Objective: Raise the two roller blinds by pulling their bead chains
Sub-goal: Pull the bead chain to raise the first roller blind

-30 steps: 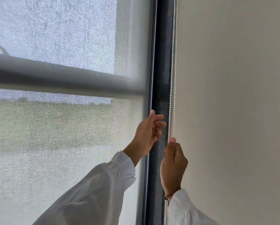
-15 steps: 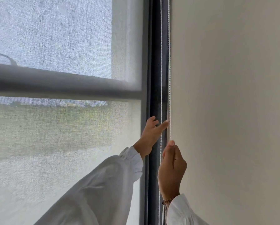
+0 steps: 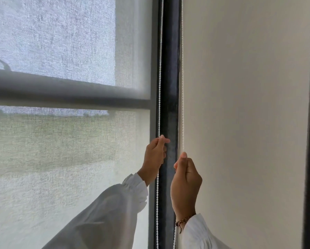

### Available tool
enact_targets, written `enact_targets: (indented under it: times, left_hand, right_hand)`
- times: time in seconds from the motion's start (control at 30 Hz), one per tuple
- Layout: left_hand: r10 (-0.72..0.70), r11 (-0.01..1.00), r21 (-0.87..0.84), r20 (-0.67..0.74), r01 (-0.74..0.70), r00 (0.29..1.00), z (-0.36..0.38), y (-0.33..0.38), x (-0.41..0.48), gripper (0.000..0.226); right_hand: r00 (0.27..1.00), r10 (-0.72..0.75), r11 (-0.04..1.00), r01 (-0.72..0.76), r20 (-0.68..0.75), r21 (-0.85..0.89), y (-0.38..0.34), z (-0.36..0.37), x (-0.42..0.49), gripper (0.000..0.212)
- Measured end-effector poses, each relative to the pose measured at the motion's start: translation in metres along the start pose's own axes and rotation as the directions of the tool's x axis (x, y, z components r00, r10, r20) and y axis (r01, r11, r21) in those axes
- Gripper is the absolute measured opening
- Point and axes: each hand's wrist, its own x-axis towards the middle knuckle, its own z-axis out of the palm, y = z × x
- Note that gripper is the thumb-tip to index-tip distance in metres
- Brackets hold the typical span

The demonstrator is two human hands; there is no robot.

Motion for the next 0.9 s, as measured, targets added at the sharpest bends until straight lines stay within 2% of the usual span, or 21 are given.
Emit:
enact_targets:
  times: [0.1,0.2,0.27,0.33,0.4,0.47,0.6,0.7,0.83,0.9]
  left_hand:
    - [0.077,0.996,-0.040,-0.071,-0.080,0.995,-0.002,0.004,-0.012,0.042]
    - [0.119,0.992,-0.034,-0.104,-0.123,0.987,-0.011,0.006,-0.024,0.046]
    - [0.105,0.989,-0.097,-0.100,-0.115,0.989,-0.015,0.010,-0.034,0.047]
    - [0.088,0.988,-0.123,-0.079,-0.098,0.993,-0.017,0.013,-0.046,0.048]
    - [0.048,0.987,-0.153,-0.065,-0.057,0.997,-0.016,0.014,-0.059,0.050]
    - [-0.008,0.969,-0.248,-0.028,0.001,1.000,-0.013,0.016,-0.072,0.051]
    - [-0.074,0.925,-0.373,0.014,0.074,0.997,0.001,0.023,-0.100,0.050]
    - [-0.095,0.914,-0.395,0.025,0.097,0.995,0.002,0.020,-0.121,0.050]
    - [-0.177,0.917,-0.354,0.050,0.183,0.983,-0.009,0.010,-0.147,0.049]
    - [-0.191,0.923,-0.328,0.058,0.199,0.980,-0.014,0.006,-0.158,0.047]
  right_hand:
    - [0.999,0.026,0.995,-0.029,-0.025,-0.098,0.007,0.008,-0.001,0.034]
    - [0.997,0.077,0.984,-0.079,-0.022,-0.158,0.012,0.015,0.001,0.024]
    - [0.996,0.076,0.965,-0.087,-0.053,-0.246,0.009,0.018,0.006,0.033]
    - [0.997,0.010,0.955,-0.033,-0.081,-0.293,-0.001,0.021,0.014,0.043]
    - [0.998,-0.016,0.973,0.003,-0.055,-0.231,-0.016,0.025,0.023,0.040]
    - [0.998,0.050,0.995,-0.047,0.027,-0.088,-0.033,0.029,0.033,0.032]
    - [0.946,0.195,0.966,-0.231,0.260,0.116,-0.071,0.039,0.054,0.022]
    - [0.858,0.266,0.862,-0.415,0.439,0.290,-0.096,0.043,0.075,0.028]
    - [0.781,0.370,0.810,-0.536,0.503,0.238,-0.122,0.046,0.096,0.035]
    - [0.813,0.414,0.831,-0.522,0.410,0.195,-0.122,0.053,0.089,0.041]
